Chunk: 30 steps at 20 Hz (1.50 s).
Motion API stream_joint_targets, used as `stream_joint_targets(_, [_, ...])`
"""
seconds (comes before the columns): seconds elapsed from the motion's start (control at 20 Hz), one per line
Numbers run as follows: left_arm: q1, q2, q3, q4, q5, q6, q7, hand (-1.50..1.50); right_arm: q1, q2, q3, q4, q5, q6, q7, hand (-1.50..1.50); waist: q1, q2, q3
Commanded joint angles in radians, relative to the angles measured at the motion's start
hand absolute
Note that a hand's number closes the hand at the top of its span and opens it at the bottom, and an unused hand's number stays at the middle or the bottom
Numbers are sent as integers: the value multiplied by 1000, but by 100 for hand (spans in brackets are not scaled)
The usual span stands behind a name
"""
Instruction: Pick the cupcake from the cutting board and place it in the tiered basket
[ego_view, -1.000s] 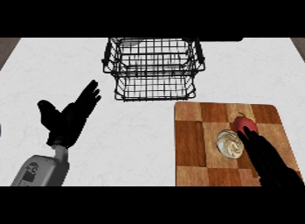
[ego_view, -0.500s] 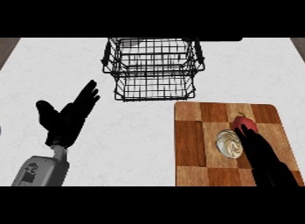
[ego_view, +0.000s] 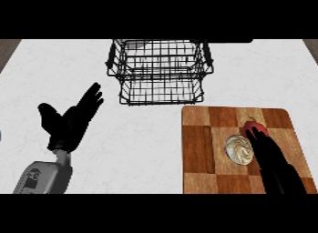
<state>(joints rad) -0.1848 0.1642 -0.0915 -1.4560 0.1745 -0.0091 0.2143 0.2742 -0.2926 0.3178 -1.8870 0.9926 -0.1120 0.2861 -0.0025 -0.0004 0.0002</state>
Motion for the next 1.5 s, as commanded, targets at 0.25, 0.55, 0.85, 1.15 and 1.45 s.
stream_joint_targets(0.25, [-27,-37,23,-9,-11,-25,56,0,-27,40,-88,126,-54,-64,-132,-150,-1,0,0])
stream_joint_targets(0.55, [-49,-21,79,51,-22,-55,-3,0,-95,112,-71,205,-9,-53,-114,-150,-1,0,0])
stream_joint_targets(0.85, [-26,-57,44,-14,-63,-30,56,0,-218,128,-164,359,-53,-43,-158,-150,3,0,0])
stream_joint_targets(1.15, [52,-47,52,-42,-60,-74,10,0,-239,136,-175,418,-32,-45,-184,-150,4,0,0])
stream_joint_targets(1.45, [-35,-50,89,6,-41,-65,35,0,-241,131,-166,504,-85,-61,-348,150,0,3,0])
